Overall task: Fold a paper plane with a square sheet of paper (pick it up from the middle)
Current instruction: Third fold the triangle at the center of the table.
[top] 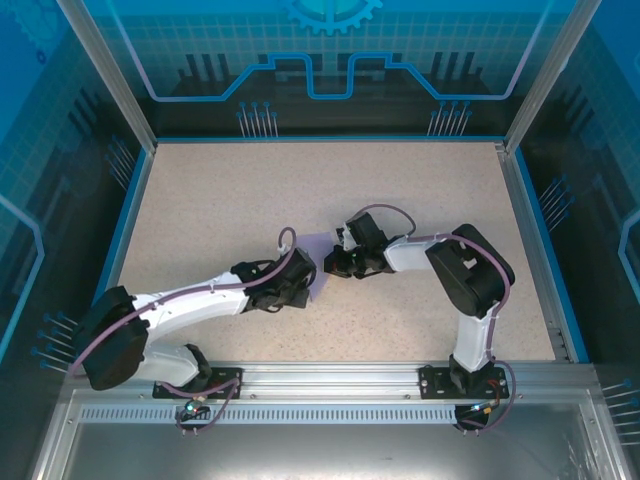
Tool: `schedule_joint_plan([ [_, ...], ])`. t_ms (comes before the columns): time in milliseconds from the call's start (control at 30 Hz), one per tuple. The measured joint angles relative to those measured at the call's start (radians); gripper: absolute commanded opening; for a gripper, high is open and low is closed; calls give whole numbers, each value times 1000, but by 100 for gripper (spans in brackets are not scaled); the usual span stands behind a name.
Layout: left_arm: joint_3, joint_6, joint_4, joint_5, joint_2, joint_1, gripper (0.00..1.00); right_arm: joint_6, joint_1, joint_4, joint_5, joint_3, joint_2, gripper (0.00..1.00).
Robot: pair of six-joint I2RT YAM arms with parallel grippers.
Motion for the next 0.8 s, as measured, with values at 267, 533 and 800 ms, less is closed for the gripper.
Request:
schedule_joint_plan([
  [267,52,87,156,126,121,102,18,-2,-20,-71,4,-5,-76,18],
  [533,98,148,202,193,256,156,17,-31,-66,-136,26,-5,-178,27],
  [800,132,188,200,189,298,162,17,-38,-84,-150,18,-21,-176,31],
])
